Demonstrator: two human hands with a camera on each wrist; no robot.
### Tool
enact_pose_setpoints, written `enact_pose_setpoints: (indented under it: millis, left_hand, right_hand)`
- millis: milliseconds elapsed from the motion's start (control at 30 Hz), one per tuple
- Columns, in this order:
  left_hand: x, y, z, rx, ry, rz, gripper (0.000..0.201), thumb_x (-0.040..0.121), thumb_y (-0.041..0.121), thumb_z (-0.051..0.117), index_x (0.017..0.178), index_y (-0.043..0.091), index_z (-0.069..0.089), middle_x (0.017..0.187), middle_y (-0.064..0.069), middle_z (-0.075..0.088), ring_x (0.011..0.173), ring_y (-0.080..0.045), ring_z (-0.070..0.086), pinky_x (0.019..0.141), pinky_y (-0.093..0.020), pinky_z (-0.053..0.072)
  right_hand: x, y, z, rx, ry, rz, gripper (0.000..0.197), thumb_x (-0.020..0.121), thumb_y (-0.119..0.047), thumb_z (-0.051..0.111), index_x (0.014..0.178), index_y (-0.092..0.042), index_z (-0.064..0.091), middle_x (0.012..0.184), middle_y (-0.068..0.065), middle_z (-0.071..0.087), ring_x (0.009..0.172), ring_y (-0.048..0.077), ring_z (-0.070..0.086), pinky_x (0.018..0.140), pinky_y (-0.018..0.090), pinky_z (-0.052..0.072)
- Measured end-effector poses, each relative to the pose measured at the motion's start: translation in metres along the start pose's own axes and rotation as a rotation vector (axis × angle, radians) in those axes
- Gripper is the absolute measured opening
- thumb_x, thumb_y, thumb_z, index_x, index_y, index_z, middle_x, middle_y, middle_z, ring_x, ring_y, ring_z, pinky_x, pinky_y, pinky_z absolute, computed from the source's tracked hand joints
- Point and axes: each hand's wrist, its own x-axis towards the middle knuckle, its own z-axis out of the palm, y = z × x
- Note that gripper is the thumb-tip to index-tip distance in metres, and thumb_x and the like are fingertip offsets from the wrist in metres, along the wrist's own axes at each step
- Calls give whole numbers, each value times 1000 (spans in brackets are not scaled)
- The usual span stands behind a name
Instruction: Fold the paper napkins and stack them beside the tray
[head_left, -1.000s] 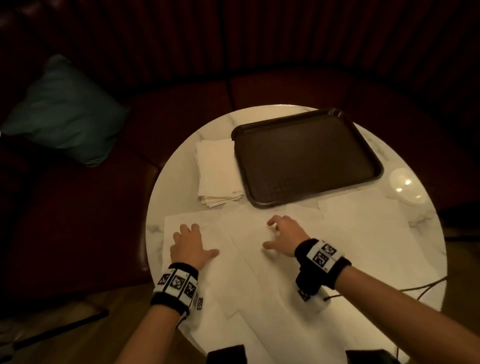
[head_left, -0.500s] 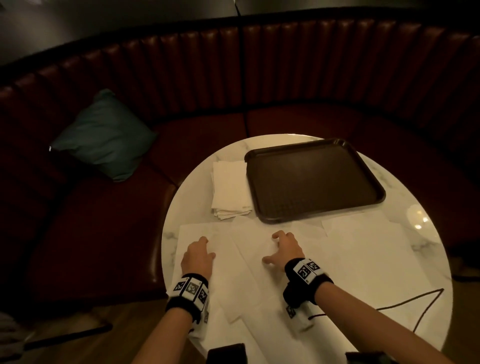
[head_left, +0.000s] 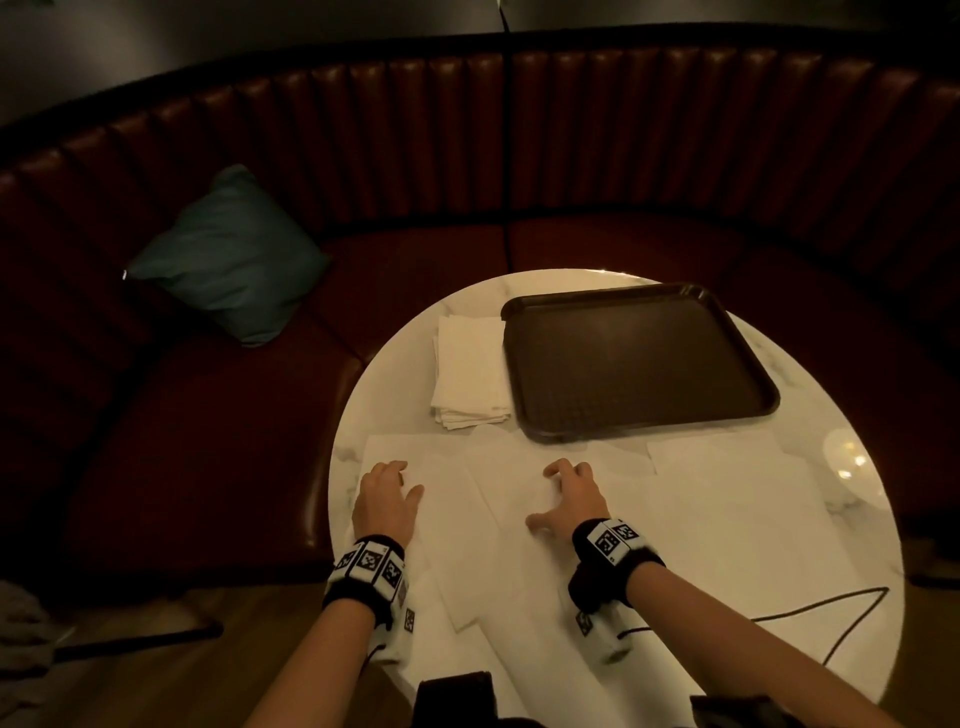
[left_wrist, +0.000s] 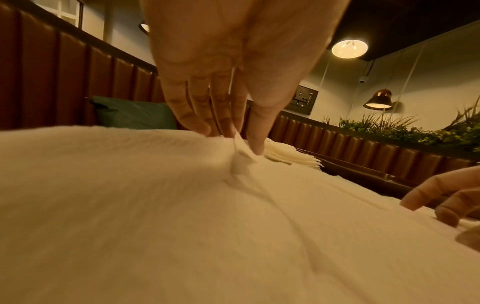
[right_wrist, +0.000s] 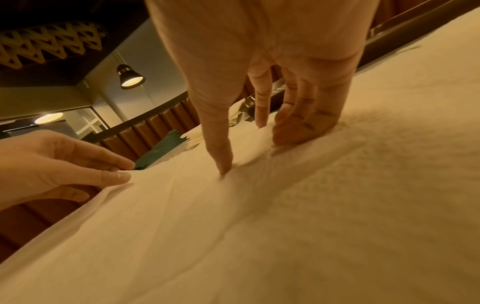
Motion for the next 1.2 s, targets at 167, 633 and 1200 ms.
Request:
enact_pose_setpoints:
  millis: [167, 633, 1200]
  left_hand:
    - [3, 4, -3, 42, 47, -9, 12, 86, 23, 69, 96, 16, 70, 96, -3, 70, 92, -22, 62, 82, -39, 52]
    - [7, 48, -24, -605, -155, -144, 6, 85, -2, 61, 87, -4, 56, 63, -21, 69, 50, -27, 68, 56, -34, 60]
    - [6, 60, 22, -568, -232, -345, 15, 90, 12, 61, 94, -2, 63, 84, -16, 69, 53, -20, 63, 62, -31, 56]
  right_hand:
    - [4, 3, 2, 11, 0, 6, 71, 61, -26, 87, 119, -22, 46, 123, 2, 36, 104, 24, 55, 90, 33, 48]
    - [-31, -39, -9, 171, -187, -258, 63, 63, -55, 82, 114, -31, 55, 108, -4, 55, 85, 14, 62, 76, 27, 52]
    - [28, -13, -33, 116, -6, -54, 46, 76, -9, 74, 120, -16, 62, 83, 3, 63, 76, 17, 58, 71, 23, 44]
